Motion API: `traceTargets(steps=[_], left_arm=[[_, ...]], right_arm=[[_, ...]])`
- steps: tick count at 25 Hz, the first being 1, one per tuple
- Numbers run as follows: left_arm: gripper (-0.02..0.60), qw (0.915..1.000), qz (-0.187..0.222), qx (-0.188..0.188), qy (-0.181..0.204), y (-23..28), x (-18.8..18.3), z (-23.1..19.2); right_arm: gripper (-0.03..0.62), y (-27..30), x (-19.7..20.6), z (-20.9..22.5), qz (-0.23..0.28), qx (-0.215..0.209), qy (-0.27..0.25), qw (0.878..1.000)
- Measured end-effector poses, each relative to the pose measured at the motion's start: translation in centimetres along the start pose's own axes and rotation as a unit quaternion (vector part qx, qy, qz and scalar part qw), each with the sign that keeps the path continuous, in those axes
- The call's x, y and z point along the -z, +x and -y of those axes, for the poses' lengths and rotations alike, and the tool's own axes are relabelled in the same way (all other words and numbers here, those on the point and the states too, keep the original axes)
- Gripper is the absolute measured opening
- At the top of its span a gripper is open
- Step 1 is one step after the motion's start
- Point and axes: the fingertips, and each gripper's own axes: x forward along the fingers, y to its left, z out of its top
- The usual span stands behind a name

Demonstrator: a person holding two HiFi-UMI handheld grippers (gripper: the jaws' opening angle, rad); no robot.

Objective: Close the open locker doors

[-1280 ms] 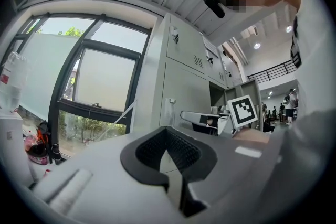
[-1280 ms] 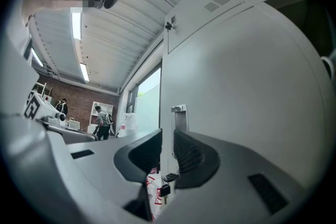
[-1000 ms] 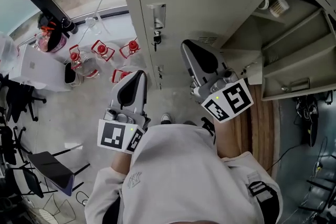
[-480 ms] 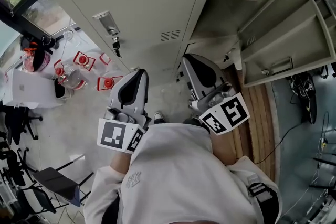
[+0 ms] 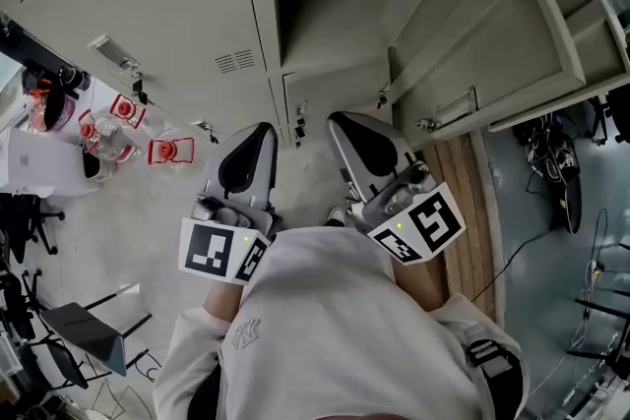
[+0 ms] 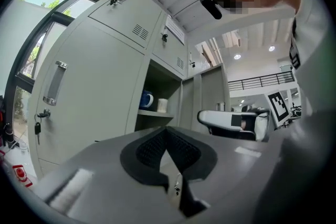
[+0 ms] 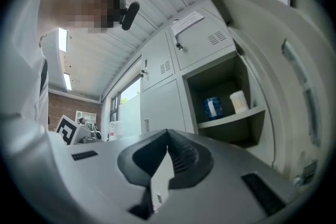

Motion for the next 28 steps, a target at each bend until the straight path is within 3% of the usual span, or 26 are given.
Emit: traceTargets(steps=[7,14,28], left_arm=[[0.008,0.9996,0.007,-0.027,-0.002,1.5,1.1,6.8],[0.008,0.9988,0.002,-0.049,0.010,1.4,1.6,10.4],[0.008,0.9993,-0.002,-0.023,0.027,3.2,1.4,13.7]], right_arm=[[0.011,-6.3,-1.6,2.6,0.001,-0.039,-0.001,0.999],[0.011,-10.7,-2.6,4.2,0.009,-0.056,0.002,0.998],[0.011,-15.6,-4.7,10.2,0.033,0.008,-0.024,0.999]])
